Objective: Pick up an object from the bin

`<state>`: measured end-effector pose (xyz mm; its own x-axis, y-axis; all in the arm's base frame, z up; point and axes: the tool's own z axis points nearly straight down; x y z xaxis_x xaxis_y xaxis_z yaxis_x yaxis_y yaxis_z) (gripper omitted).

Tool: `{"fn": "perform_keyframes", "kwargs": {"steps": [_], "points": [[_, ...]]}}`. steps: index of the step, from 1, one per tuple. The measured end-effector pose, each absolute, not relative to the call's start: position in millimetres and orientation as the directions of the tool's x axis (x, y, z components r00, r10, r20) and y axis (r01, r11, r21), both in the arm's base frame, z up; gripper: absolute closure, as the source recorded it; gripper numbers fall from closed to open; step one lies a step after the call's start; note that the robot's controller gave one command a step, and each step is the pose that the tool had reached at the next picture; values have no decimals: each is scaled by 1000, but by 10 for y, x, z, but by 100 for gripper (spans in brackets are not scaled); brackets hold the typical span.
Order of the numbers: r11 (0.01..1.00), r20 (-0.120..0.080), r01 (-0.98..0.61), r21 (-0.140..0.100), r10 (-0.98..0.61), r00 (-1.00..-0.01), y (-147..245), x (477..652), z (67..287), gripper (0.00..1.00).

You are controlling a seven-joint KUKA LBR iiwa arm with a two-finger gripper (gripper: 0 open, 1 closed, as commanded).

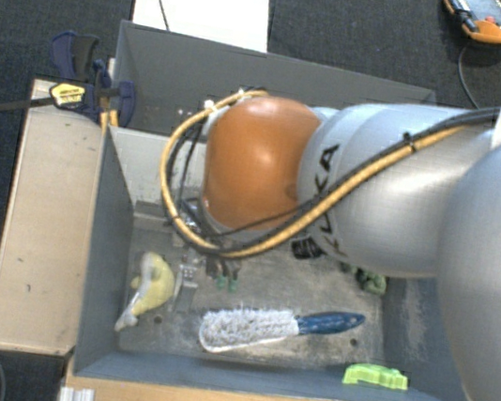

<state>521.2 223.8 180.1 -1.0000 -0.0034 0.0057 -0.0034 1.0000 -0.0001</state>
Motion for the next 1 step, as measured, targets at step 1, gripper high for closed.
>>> {"fn": "perform_keyframes", "kwargs": {"steps": [1], "points": [[1000, -2, 2, 2, 2, -1000, 2226, 5230, 1849, 0]]}}
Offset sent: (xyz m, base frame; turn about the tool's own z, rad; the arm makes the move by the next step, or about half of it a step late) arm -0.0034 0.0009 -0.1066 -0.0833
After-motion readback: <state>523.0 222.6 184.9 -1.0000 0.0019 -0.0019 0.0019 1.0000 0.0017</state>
